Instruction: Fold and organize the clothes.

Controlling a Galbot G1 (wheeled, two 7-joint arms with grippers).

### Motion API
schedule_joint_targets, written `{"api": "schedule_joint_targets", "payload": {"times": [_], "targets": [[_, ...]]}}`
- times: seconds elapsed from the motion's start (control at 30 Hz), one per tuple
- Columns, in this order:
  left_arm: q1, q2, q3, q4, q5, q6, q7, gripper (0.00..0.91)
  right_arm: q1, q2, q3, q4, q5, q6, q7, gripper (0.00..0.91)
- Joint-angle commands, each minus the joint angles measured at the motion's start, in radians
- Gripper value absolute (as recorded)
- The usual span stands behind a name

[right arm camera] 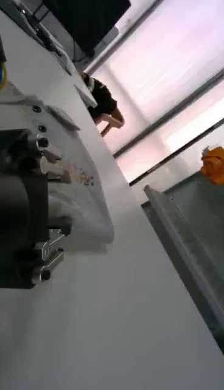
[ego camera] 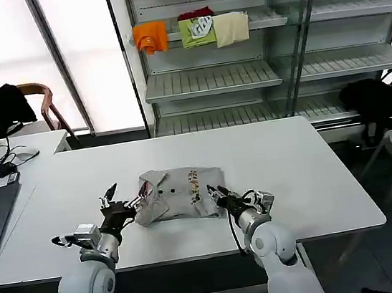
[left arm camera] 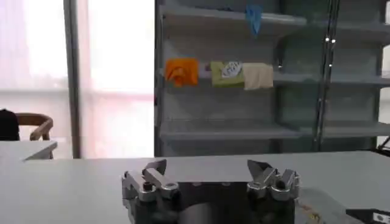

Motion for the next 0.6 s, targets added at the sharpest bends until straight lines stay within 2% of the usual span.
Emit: {"api": "schedule_joint_targets", "payload": {"times": [0.03, 0.2, 0.23, 0.27, 0.3, 0.37, 0.6], "targets": [[0.054, -0.002, -0.037, -0.018, -0.015, -0.006, -0.003, 0.907, -0.007, 0.036, -0.015, 0.038, 0.035, -0.015, 0.043, 0.0], [0.063, -0.003, -0.042, -0.021, -0.021, -0.007, -0.005, 0.907, -0.017, 0.025, -0.013, 0.061, -0.012, -0.015, 0.074, 0.0], [0.065, -0.002, -0.044, -0.021, -0.023, -0.007, -0.005, 0.907, -0.022, 0.023, -0.01, 0.066, -0.047, -0.015, 0.071, 0.0], [0.068, -0.002, -0.045, -0.022, -0.026, -0.007, -0.005, 0.907, -0.027, 0.019, -0.011, 0.069, -0.074, -0.015, 0.069, 0.907], [0.073, -0.002, -0.045, -0.022, -0.028, -0.007, -0.005, 0.907, -0.033, 0.014, -0.012, 0.071, -0.129, -0.015, 0.064, 0.907], [0.08, -0.001, -0.045, -0.022, -0.029, -0.008, -0.005, 0.907, -0.043, 0.005, -0.024, 0.076, -0.168, -0.015, 0.054, 0.907], [0.09, -0.004, -0.043, -0.023, -0.032, -0.011, -0.004, 0.907, -0.039, 0.023, -0.029, 0.056, -0.262, -0.014, 0.038, 0.907]]}}
